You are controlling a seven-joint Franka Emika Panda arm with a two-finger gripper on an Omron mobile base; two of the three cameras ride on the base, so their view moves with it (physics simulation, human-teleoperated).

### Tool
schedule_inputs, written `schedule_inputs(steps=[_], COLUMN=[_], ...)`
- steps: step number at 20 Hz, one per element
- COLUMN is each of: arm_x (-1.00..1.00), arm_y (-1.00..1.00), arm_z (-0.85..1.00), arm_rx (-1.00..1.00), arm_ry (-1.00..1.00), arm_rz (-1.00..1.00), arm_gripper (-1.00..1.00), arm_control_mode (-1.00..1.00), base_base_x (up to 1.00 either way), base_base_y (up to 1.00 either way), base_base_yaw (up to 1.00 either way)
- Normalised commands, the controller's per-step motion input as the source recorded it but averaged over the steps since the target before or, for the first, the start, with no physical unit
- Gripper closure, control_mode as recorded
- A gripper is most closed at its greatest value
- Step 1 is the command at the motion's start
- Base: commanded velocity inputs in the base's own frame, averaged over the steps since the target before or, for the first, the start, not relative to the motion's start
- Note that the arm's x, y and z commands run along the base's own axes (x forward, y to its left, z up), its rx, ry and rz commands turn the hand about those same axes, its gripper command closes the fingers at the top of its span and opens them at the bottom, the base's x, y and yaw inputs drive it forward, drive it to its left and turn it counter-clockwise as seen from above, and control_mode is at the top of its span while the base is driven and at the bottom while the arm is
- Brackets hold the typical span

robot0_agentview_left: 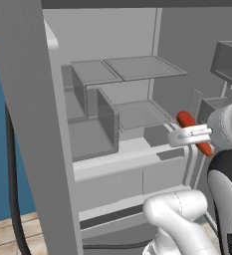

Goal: Gather the carrot and onion from the fridge and place them on a tray on the dining counter. Then gather the chicken drumstick and fish from the fridge and place them on the other tray.

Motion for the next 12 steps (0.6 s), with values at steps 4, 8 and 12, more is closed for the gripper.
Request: schedule_inputs(steps=[4, 8, 12], arm_x=[-0.12, -0.12, 0.00], arm_y=[0.00, 0.00, 0.00], arm_z=[0.00, -0.03, 0.00], arm_rx=[0.00, 0.00, 0.00], arm_ry=[-0.02, -0.01, 0.00], arm_rz=[0.00, 0.00, 0.00], arm_gripper=[1.00, 1.00, 1.00], arm_control_mode=[-1.00, 1.00, 1.00], base_base_x=[0.00, -0.39, -0.48], base_base_y=[0.00, 0.13, 0.17], base_base_yaw=[0.00, -0.11, -0.28])
